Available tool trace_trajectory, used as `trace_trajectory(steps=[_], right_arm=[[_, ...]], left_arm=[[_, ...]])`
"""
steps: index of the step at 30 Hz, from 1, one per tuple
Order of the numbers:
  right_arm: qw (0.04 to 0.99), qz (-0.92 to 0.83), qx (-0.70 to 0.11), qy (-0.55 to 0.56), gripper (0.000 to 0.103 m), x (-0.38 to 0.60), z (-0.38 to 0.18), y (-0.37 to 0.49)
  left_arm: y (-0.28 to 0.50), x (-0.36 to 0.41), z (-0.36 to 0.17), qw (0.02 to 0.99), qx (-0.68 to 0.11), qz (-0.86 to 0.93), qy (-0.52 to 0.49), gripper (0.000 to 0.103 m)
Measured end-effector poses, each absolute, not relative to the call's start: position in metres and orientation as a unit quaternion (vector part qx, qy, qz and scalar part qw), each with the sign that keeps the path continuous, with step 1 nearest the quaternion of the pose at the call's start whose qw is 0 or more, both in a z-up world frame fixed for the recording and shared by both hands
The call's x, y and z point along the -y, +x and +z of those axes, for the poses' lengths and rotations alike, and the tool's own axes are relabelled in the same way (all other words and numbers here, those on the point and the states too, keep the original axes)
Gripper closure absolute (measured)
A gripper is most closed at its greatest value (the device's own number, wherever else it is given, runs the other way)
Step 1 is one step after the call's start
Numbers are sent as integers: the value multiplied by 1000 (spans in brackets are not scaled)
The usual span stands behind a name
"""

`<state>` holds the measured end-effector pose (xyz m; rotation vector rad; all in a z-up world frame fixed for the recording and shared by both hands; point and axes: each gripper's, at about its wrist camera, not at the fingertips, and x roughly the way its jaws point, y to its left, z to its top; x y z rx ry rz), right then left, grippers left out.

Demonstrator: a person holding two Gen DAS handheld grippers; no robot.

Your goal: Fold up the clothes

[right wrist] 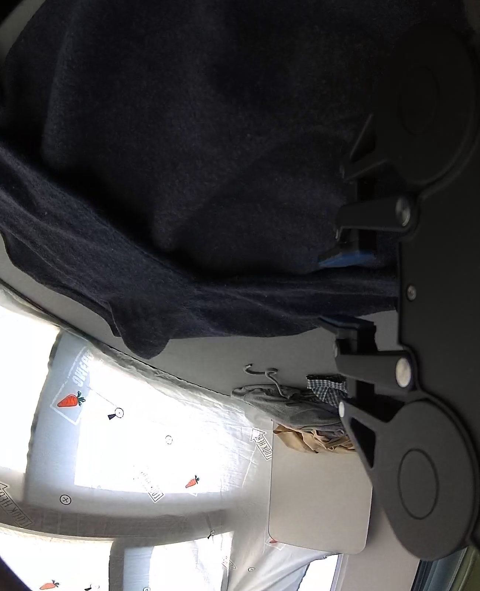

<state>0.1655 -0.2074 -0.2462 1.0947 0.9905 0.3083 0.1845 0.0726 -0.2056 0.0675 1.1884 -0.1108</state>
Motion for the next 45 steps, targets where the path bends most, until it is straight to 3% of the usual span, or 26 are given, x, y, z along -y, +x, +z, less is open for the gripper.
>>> trace_trajectory(steps=[14,19,22,38,45], right_arm=[[715,171,-545,402,73,126,-259,165],[726,191,-538,384,92,120,-253,166],[730,198,-523,392,96,128,-249,164],[773,214,-474,363,97,172,-216,168],[789,178,-488,328,97,191,-216,167]], left_arm=[[177,-91,-212,822,-562,-88,42,0],[175,-93,-212,822,-563,-76,47,0],[175,-95,-213,820,-567,-61,47,0],[180,-66,-183,848,-525,-37,60,0],[180,-60,-166,860,-509,-19,33,0]])
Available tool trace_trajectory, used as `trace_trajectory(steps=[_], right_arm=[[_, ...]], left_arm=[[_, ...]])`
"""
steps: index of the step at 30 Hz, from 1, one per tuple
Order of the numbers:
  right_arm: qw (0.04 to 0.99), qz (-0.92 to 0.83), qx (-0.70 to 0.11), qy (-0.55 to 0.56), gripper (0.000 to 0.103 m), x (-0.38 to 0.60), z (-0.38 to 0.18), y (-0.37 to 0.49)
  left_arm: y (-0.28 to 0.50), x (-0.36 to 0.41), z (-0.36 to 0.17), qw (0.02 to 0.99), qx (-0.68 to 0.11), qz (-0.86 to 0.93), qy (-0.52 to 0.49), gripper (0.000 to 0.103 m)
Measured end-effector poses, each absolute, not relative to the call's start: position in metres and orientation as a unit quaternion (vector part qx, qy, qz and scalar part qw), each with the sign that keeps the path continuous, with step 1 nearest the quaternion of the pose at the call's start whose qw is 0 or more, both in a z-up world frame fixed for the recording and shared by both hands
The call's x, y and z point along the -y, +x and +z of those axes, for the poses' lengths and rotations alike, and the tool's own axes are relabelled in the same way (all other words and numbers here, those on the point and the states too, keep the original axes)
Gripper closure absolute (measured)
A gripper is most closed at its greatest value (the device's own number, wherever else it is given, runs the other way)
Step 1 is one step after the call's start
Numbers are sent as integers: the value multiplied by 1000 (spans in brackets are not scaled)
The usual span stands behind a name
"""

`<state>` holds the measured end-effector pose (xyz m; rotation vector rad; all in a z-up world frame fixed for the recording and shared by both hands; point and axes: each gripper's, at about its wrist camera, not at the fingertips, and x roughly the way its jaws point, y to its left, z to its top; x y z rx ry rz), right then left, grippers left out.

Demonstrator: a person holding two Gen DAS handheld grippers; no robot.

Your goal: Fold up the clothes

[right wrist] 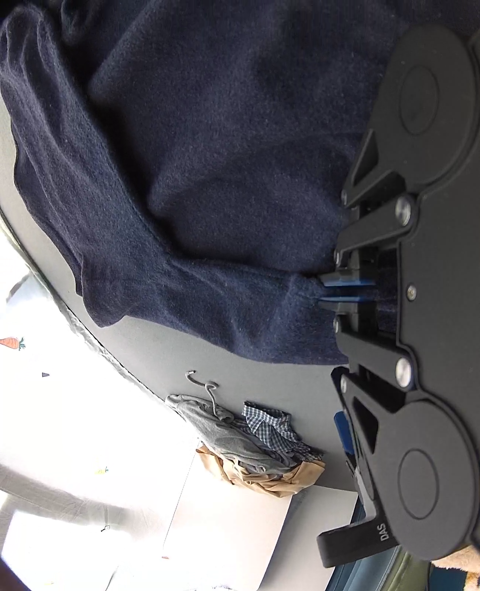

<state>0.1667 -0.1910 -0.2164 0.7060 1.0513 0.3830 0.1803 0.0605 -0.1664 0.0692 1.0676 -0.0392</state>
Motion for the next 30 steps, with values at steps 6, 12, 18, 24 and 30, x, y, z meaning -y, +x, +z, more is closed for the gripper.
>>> trace_trajectory(steps=[6,12,18,24,30], right_arm=[[786,163,-517,297,97,192,-234,169],[791,166,-526,264,97,188,-246,171],[780,167,-534,281,93,195,-248,173],[781,172,-524,292,75,209,-234,176],[812,150,-475,304,67,235,-211,186]], left_arm=[[176,-44,-160,867,-496,-36,44,0],[169,-23,-169,855,-507,-62,91,0],[170,-18,-174,850,-513,-66,103,0],[186,-26,-166,859,-502,-51,81,0],[214,-38,-158,867,-494,-37,48,0]])
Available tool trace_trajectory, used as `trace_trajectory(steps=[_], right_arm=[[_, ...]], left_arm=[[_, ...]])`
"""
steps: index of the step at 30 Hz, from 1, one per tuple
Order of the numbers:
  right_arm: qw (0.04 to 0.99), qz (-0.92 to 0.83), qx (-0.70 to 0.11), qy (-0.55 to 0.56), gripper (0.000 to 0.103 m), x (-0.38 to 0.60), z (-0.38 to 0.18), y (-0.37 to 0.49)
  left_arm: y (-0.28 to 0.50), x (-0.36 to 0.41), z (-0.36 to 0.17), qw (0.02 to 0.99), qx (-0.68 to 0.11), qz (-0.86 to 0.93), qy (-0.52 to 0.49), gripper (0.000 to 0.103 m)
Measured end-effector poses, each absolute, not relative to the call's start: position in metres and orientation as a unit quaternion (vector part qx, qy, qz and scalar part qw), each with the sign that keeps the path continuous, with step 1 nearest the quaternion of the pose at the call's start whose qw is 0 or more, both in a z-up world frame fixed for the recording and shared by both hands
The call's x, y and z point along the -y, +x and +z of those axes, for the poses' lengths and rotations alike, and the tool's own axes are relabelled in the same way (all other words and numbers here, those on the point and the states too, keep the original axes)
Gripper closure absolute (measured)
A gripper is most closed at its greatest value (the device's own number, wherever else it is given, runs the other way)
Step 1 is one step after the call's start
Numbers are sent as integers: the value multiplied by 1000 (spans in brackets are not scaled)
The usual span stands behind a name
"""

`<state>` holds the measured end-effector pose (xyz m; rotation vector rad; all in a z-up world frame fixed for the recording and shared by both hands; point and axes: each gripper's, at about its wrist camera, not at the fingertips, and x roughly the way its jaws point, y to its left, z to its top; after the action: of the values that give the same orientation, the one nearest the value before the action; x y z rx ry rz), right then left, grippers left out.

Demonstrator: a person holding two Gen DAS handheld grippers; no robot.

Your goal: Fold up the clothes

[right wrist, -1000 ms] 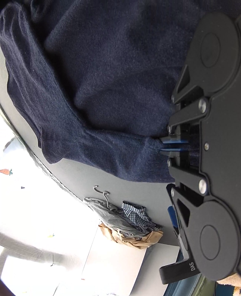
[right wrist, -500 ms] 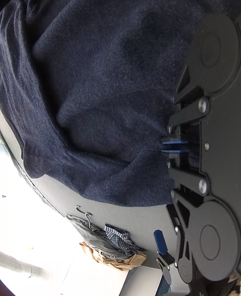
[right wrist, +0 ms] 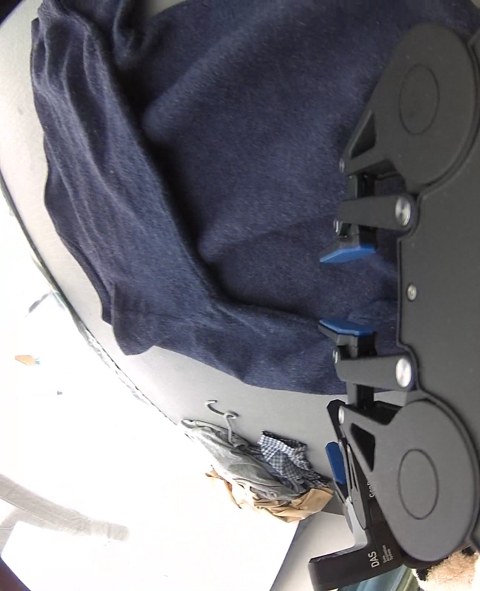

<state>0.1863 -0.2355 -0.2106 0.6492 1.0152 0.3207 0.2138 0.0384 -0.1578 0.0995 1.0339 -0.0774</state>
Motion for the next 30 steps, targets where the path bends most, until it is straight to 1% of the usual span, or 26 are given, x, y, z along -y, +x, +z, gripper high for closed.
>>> trace_trajectory(steps=[6,11,14,19,22,24,25,27,28,29,30], right_arm=[[834,66,-441,326,66,279,-203,200],[838,-7,-403,367,66,332,-203,215],[843,-58,-384,373,66,362,-204,228],[838,-153,-355,385,61,421,-210,262],[831,-201,-346,387,58,450,-217,284],[829,-225,-351,373,57,464,-223,298],[828,-234,-356,364,55,467,-226,305],[830,-242,-365,346,55,470,-230,316],[833,-241,-366,337,54,471,-232,319],[837,-241,-366,329,56,472,-234,322],[844,-230,-358,326,73,472,-235,323]], left_arm=[[257,-43,-146,877,-479,-38,13,0],[302,-33,-138,887,-459,-54,11,0],[340,-22,-135,893,-445,-69,16,0],[409,0,-137,899,-426,-94,41,1],[451,3,-149,895,-433,-104,43,2],[474,5,-160,886,-449,-108,43,10],[481,6,-165,884,-453,-109,43,12],[492,9,-173,880,-459,-115,44,26],[496,10,-176,878,-461,-119,44,29],[500,12,-180,877,-463,-122,44,35],[501,14,-183,877,-462,-124,45,46]])
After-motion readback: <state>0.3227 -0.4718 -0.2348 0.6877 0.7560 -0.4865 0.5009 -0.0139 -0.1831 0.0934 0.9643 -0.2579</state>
